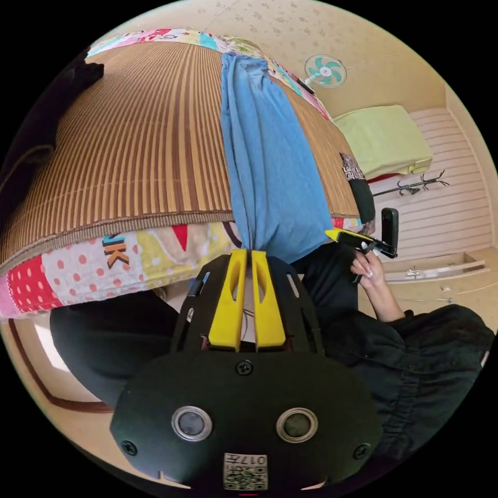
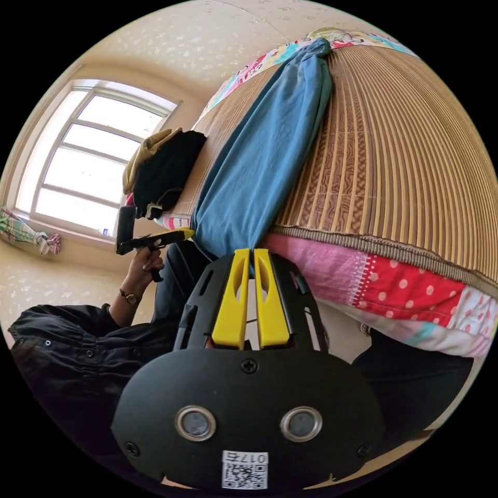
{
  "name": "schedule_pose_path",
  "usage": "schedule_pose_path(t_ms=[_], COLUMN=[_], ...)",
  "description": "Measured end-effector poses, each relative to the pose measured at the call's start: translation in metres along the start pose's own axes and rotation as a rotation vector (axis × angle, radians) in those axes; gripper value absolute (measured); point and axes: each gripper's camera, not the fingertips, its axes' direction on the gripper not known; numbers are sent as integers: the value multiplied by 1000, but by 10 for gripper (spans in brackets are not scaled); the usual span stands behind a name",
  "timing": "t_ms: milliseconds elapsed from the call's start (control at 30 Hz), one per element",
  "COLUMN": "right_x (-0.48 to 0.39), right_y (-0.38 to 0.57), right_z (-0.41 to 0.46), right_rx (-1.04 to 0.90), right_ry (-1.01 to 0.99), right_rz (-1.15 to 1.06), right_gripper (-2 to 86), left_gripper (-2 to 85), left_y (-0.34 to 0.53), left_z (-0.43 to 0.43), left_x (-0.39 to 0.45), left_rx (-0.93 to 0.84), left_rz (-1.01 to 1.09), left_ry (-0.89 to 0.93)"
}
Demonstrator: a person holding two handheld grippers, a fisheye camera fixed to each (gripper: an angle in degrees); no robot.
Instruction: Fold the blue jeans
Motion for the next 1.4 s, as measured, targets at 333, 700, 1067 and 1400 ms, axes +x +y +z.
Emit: schedule_pose_path(t_ms=[333, 700, 1067, 1400], right_x=[29, 60, 55, -155], right_y=[63, -34, -8, 37], right_z=[-72, -130, -130, -385], right_rx=[-176, 179, 121, 471], right_ry=[-48, -47, -416, -657], right_rz=[-6, 82, 57, -676], right_gripper=[64, 120, 35, 22], left_gripper=[95, 137, 1, -5], left_y=[57, -85, -38, 27], left_z=[0, 1, -15, -281], left_x=[-9, 12, 8, 169], left_rx=[-84, 73, 89, 534], left_rz=[-113, 27, -23, 675], left_ry=[107, 128, 378, 769])
